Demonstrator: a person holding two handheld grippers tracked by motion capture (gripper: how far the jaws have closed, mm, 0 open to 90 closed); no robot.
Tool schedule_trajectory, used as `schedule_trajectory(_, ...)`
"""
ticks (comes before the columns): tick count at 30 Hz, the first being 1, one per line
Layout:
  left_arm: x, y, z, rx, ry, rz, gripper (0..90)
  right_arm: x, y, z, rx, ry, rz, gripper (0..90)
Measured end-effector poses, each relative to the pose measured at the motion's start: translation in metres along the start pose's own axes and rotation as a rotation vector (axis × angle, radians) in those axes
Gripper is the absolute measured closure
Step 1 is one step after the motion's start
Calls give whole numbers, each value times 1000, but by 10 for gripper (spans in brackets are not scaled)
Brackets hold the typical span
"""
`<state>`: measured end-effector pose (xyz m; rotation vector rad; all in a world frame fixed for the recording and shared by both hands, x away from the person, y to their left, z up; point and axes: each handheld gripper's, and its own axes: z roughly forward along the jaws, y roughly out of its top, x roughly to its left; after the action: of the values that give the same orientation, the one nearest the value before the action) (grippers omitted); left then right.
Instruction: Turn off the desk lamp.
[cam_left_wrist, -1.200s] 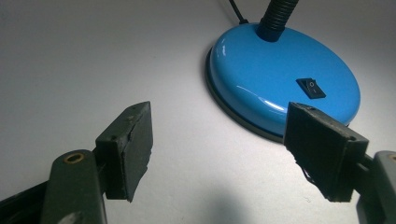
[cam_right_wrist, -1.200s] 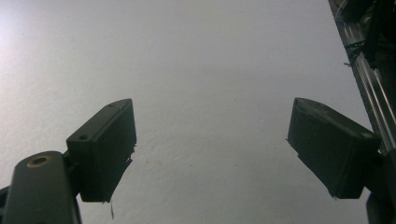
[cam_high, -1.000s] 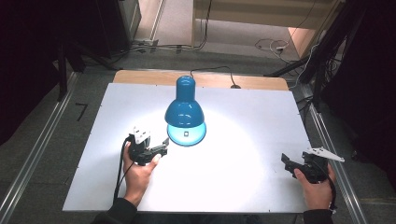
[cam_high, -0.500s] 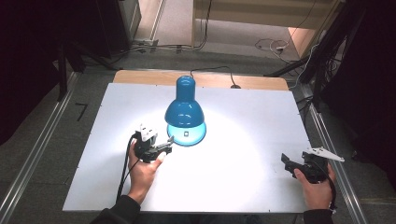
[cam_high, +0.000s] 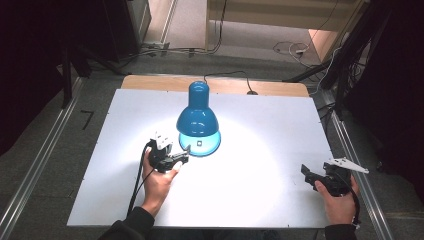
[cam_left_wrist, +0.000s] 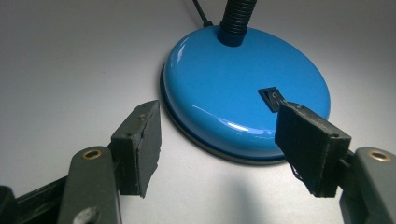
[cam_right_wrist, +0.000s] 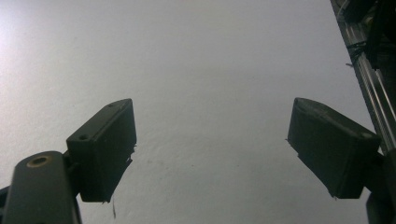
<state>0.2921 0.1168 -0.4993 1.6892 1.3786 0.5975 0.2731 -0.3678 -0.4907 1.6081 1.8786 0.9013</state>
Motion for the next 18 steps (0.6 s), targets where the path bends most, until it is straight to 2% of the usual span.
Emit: schedule_trajectory(18,-9,1,9,-1,-2,15,330,0,0,-1,-2,4,1,141)
